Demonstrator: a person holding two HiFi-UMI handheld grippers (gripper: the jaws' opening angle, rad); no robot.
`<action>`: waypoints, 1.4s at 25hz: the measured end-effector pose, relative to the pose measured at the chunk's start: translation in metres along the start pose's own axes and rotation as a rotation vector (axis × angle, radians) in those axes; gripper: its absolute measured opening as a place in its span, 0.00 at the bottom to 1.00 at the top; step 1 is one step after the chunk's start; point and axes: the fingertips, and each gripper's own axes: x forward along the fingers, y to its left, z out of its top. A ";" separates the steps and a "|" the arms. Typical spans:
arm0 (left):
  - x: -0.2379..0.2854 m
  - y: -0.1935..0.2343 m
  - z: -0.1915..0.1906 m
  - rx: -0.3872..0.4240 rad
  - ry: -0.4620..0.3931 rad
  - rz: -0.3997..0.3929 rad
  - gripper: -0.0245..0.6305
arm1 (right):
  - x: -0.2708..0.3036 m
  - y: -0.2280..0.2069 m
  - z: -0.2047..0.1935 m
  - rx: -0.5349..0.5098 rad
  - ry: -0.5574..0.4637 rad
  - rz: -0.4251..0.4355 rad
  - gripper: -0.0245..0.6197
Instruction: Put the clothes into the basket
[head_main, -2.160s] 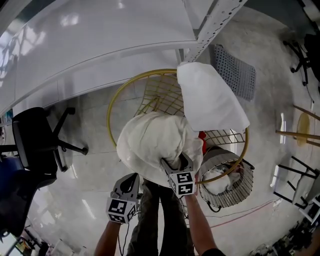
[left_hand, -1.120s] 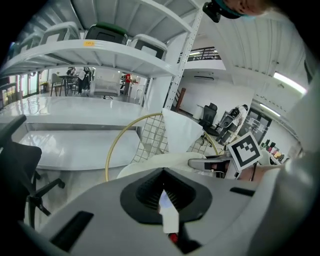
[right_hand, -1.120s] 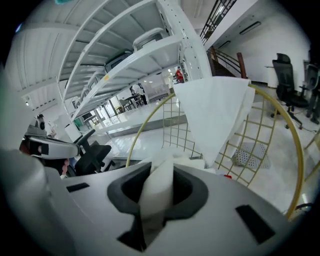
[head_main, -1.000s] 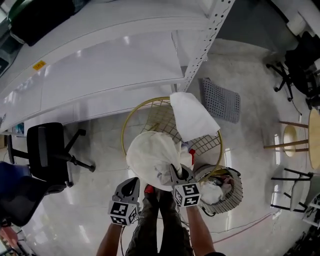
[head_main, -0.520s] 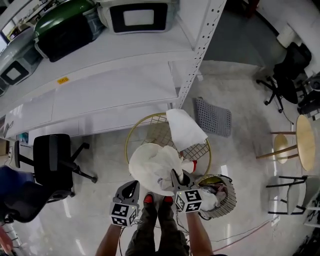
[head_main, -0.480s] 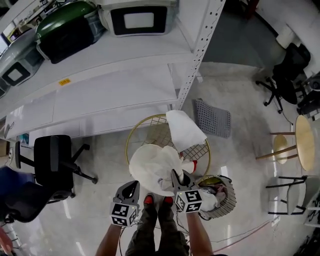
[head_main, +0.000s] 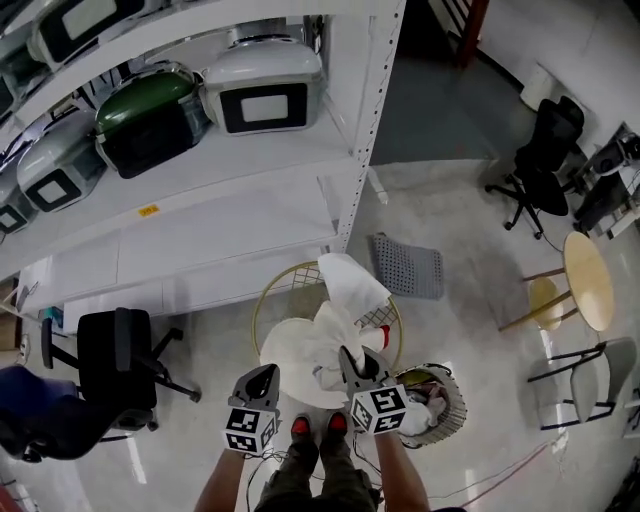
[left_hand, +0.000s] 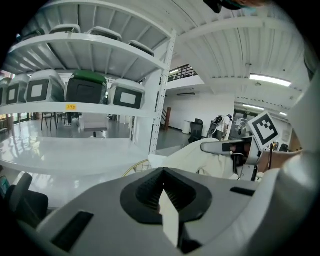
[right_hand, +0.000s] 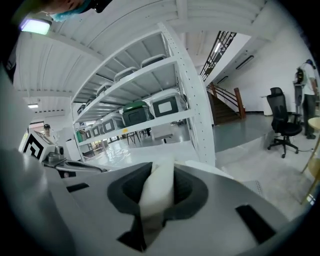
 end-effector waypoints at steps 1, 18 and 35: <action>-0.002 -0.001 0.007 0.007 -0.007 -0.005 0.04 | -0.005 0.003 0.009 -0.002 -0.013 -0.002 0.16; -0.009 -0.025 0.064 0.071 -0.081 -0.113 0.04 | -0.067 0.018 0.071 0.004 -0.157 -0.097 0.16; 0.041 -0.131 0.058 0.193 -0.040 -0.409 0.04 | -0.185 -0.063 0.058 0.056 -0.231 -0.459 0.16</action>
